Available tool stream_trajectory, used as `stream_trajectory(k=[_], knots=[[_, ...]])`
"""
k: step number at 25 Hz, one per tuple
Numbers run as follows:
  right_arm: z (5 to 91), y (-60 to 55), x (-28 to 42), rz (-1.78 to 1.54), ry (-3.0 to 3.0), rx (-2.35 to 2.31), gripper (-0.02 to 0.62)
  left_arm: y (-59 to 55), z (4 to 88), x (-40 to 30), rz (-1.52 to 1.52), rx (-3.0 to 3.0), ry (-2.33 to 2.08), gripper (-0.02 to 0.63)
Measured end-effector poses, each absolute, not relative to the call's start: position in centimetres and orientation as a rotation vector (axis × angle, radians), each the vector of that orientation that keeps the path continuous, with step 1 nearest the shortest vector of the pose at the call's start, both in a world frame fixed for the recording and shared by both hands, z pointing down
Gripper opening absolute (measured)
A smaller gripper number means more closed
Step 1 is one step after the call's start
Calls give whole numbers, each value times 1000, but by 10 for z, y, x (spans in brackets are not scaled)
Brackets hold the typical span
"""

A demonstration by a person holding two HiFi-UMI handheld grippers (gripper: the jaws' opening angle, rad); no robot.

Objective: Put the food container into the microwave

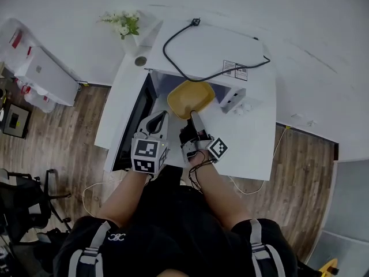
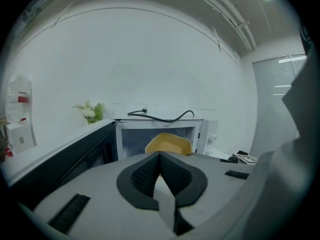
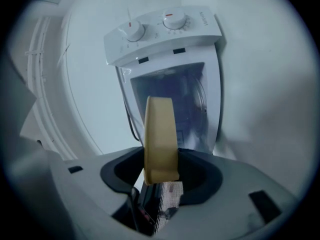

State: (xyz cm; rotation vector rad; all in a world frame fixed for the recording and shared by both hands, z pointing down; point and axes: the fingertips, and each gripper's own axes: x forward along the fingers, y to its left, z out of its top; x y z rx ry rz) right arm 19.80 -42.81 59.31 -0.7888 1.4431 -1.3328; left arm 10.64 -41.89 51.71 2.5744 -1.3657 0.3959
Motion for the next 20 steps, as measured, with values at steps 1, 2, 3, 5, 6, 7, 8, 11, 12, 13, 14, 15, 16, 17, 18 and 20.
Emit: stream_trajectory(k=[1,2,3,5,6,7,8,11,12,13,14,15,16,17,18,20], knots=[[596,-432,200,-1336,1434,-801,218,-420,518,106,396,2574,-1366,12],[598,-436,201,-1339,1422,-813,218,-422,518,106,396,2573,-1367,12],[600,-441,203,-1340,1411,-825,218,-423,518,106,394,2572,-1367,12],[604,-450,208,-1335,1397,-854,218,-426,518,105,391,2571,-1367,12],[605,-455,210,-1332,1392,-868,218,-428,518,104,390,2570,-1368,12],[607,-461,213,-1329,1386,-882,218,-431,518,103,390,2569,-1368,12],[608,-468,216,-1326,1378,-895,218,-433,518,103,391,2567,-1368,12],[612,-489,224,-1320,1359,-935,218,-441,518,102,390,2561,-1366,12],[614,-497,227,-1319,1355,-951,218,-444,518,102,387,2557,-1363,12],[617,-504,231,-1320,1352,-967,218,-446,518,103,384,2554,-1360,12],[622,-512,234,-1322,1349,-984,218,-448,519,104,383,2553,-1357,12],[626,-519,237,-1324,1345,-1000,218,-451,519,104,383,2552,-1354,12],[628,-526,238,-1324,1342,-1015,218,-453,519,105,382,2553,-1351,12],[628,-533,239,-1324,1338,-1030,218,-455,519,105,382,2554,-1348,12],[629,-539,240,-1327,1335,-1045,218,-458,519,105,381,2555,-1345,12],[632,-550,242,-1338,1329,-1076,218,-462,519,106,378,2557,-1341,12]])
